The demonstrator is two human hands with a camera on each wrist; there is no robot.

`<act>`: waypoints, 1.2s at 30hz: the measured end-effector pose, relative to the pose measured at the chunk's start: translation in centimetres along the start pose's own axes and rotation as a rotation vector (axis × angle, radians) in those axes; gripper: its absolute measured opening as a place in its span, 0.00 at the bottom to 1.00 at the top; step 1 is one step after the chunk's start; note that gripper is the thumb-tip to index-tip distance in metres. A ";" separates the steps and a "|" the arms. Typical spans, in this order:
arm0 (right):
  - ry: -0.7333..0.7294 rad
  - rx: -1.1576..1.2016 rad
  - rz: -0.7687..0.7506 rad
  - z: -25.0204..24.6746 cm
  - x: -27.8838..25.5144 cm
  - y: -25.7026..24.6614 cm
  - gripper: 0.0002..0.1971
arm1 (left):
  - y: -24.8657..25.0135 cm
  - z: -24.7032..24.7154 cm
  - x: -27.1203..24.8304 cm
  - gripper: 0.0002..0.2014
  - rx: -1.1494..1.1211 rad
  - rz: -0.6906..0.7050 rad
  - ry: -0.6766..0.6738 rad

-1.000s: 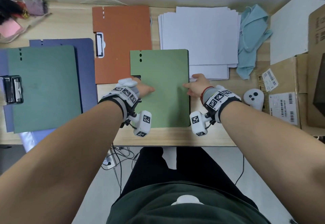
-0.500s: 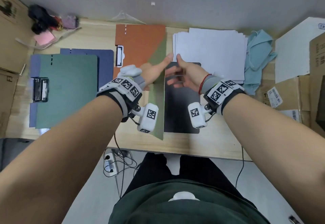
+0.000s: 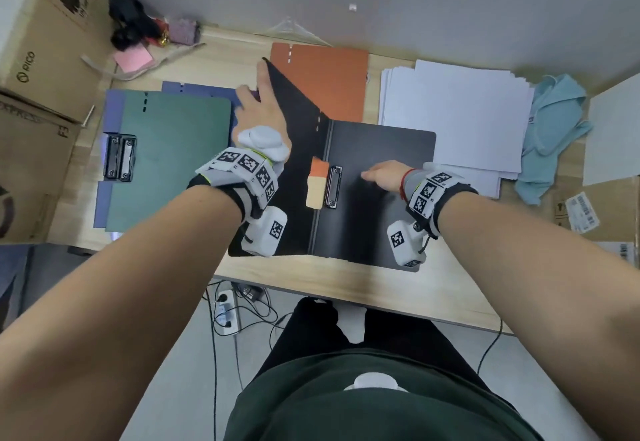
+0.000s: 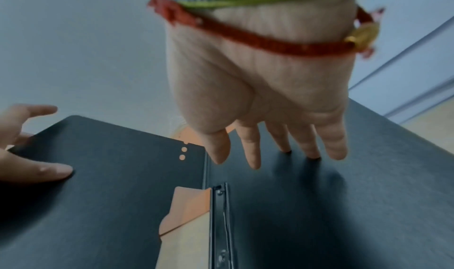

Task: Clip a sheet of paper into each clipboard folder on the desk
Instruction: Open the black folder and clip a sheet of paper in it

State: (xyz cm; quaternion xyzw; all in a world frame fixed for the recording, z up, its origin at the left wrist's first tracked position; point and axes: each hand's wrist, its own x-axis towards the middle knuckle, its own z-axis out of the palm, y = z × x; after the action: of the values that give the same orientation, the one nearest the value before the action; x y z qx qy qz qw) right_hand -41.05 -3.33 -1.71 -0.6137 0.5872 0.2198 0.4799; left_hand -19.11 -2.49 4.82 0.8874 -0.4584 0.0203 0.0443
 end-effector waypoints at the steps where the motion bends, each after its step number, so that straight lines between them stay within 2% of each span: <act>1: 0.010 -0.003 0.010 0.3 0.4 0.4 0.25 | -0.3 0.2 -0.5 0.38 0.014 -0.038 -0.008; 2: 0.018 0.013 0.030 0.5 0.8 0.5 0.25 | -1.1 1.3 -1.3 0.36 0.062 -0.056 -0.076; 3: 0.032 0.037 0.039 0.7 1.1 0.7 0.24 | -2.1 3.3 -1.6 0.33 0.133 0.005 -0.075; 4: 0.039 0.050 0.047 0.8 1.3 0.7 0.23 | -2.7 3.7 -2.2 0.29 0.143 0.048 -0.177; 5: 0.043 0.063 0.051 0.7 1.5 0.8 0.23 | -3.2 4.3 -2.5 0.26 0.168 0.070 -0.219; 7: 0.035 0.066 0.064 0.7 1.6 0.7 0.23 | -4.0 5.5 -2.8 0.26 0.243 0.083 -0.280; 9: 0.039 0.084 0.087 0.2 2.0 1.1 0.23 | -4.2 6.4 -2.6 0.28 0.302 0.124 -0.502; 12: 0.055 0.119 0.097 -0.2 2.4 1.5 0.23 | -4.1 7.3 -2.5 0.25 0.274 0.212 -0.819; 15: 0.052 0.147 0.096 -0.9 2.6 2.2 0.23 | -2.8 7.9 -3.3 0.22 0.276 0.287 -0.980; 17: 0.040 0.213 0.115 -1.6 2.6 3.0 0.22 | -1.3 7.9 -3.6 0.20 0.294 0.317 -1.006; 20: 0.035 0.435 0.161 -3.4 2.7 4.6 0.19 | 1.3 7.7 -3.4 0.19 0.256 0.329 -1.008; 23: 0.076 0.609 0.257 -6.3 2.3 7.0 0.06 | 5.4 7.8 -2.1 0.19 0.177 0.322 -0.891; 27: 0.135 0.728 0.441 -8.7 2.4 10.6 0.08 | 9.9 7.5 -1.8 0.26 0.197 0.455 -0.825; 30: 0.119 0.840 0.538 -9.4 2.4 13.9 0.05 | 14.0 8.8 -2.7 0.33 0.175 0.615 -0.860; 32: 0.158 0.944 0.523 -9.6 2.2 14.9 0.10 | 15.1 9.7 -3.2 0.35 0.167 0.683 -0.887; 36: 0.201 1.253 0.406 -10.1 2.2 17.2 0.36 | 17.5 11.4 -4.3 0.35 0.293 0.812 -0.918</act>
State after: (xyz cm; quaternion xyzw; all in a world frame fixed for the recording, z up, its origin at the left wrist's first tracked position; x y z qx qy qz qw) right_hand -59.58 -10.40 -4.74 -0.1136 0.7498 -0.1352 0.6377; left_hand -35.99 -10.18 -5.79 0.5577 -0.7235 -0.2851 -0.2902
